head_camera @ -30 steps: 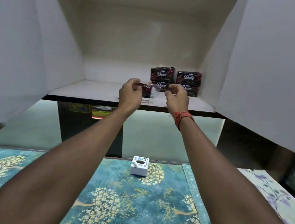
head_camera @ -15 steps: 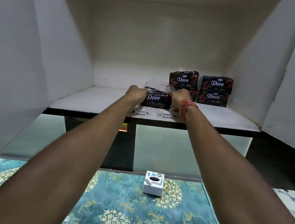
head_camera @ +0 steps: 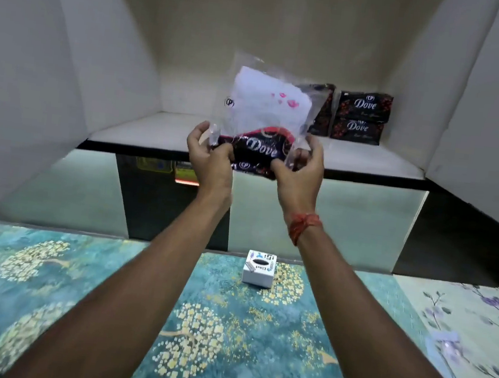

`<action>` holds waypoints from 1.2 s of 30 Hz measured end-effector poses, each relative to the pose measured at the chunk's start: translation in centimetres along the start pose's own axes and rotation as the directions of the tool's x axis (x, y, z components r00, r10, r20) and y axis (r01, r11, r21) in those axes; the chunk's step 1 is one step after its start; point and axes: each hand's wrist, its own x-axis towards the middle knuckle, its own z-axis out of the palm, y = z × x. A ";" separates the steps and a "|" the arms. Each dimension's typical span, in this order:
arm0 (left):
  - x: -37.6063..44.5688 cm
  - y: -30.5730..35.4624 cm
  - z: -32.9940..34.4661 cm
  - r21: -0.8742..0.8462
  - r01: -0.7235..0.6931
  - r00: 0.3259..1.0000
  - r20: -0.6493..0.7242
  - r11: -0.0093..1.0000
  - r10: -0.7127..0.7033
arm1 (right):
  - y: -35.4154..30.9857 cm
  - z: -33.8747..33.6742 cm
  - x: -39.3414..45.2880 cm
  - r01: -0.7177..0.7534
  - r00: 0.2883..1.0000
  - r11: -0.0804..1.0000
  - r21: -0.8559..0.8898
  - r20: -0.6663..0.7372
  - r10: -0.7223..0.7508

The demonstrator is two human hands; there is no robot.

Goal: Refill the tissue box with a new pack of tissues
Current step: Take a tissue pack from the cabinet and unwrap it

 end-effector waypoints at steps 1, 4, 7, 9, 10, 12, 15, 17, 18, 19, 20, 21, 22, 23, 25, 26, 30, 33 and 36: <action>-1.2 -0.7 -1.0 -0.057 0.044 0.998 -0.032 0.997 -0.046 | 1.1 -0.6 -1.7 0.004 1.000 1.000 -0.003 0.018 -0.004; -4.6 -3.4 -4.2 -0.085 0.145 0.985 -0.082 0.986 -0.151 | 4.9 -2.7 -6.4 -0.079 0.996 0.996 -0.045 0.041 0.080; -6.5 -6.9 -7.9 -0.025 0.289 0.950 -0.116 0.957 -0.290 | 8.7 -4.4 -9.8 -0.205 0.973 0.975 -0.085 0.091 0.213; -6.9 -10.1 -10.9 -0.055 0.466 0.874 -0.126 0.883 -0.469 | 11.6 -4.9 -11.6 -0.259 0.953 0.958 -0.126 0.129 0.275; -7.0 -11.1 -11.9 -0.050 0.551 0.826 -0.112 0.833 -0.553 | 12.4 -5.1 -12.2 -0.263 0.948 0.953 -0.151 0.144 0.285; -7.3 -13.8 -14.6 0.028 0.666 0.740 -0.156 0.746 -0.655 | 15.0 -5.3 -13.5 -0.312 0.920 0.924 -0.220 0.170 0.352; -6.7 -18.0 -18.6 0.058 0.731 0.676 -0.203 0.680 -0.709 | 19.2 -5.3 -14.5 -0.345 0.868 0.867 -0.359 0.229 0.441; -5.7 -20.0 -20.7 0.011 0.732 0.665 -0.231 0.681 -0.711 | 21.4 -5.3 -14.3 -0.361 0.791 0.804 -0.473 0.300 0.532; -5.0 -21.0 -21.5 -0.005 0.732 0.659 -0.253 0.682 -0.709 | 22.4 -5.4 -14.0 -0.389 0.733 0.766 -0.512 0.332 0.594; -4.3 -22.0 -22.3 -0.007 0.736 0.650 -0.276 0.677 -0.708 | 23.4 -5.5 -13.5 -0.430 0.673 0.734 -0.526 0.355 0.648; -3.6 -22.8 -22.9 0.009 0.741 0.643 -0.298 0.672 -0.705 | 24.0 -5.5 -12.9 -0.452 0.647 0.719 -0.528 0.361 0.672; -3.0 -23.6 -23.5 0.044 0.745 0.643 -0.315 0.666 -0.698 | 24.4 -5.4 -12.3 -0.444 0.682 0.734 -0.514 0.337 0.649; -2.4 -24.2 -24.1 0.093 0.748 0.646 -0.326 0.657 -0.690 | 24.6 -5.2 -11.7 -0.415 0.763 0.767 -0.490 0.271 0.587; -1.9 -24.8 -24.6 0.149 0.754 0.647 -0.335 0.639 -0.685 | 24.6 -5.0 -11.0 -0.360 0.860 0.814 -0.455 0.177 0.479; -1.1 -26.1 -25.6 0.238 0.774 0.631 -0.360 0.587 -0.687 | 24.9 -4.3 -9.6 -0.206 0.963 0.873 -0.443 0.068 0.262; -0.9 -26.6 -26.0 0.262 0.786 0.617 -0.373 0.560 -0.693 | 25.3 -3.9 -9.0 -0.155 0.967 0.863 -0.481 0.104 0.232; -1.2 -28.6 -26.3 0.317 0.812 0.581 -0.373 0.490 -0.723 | 28.4 -2.9 -7.3 -0.053 0.771 0.669 -0.741 0.396 0.499; -1.2 -29.8 -26.5 0.316 0.829 0.555 -0.366 0.461 -0.747 | 30.1 -3.1 -6.5 -0.114 0.674 0.640 -0.760 0.414 0.612; -1.3 -30.8 -27.0 0.285 0.853 0.517 -0.354 0.437 -0.779 | 31.4 -3.4 -5.8 -0.146 0.639 0.643 -0.752 0.424 0.642</action>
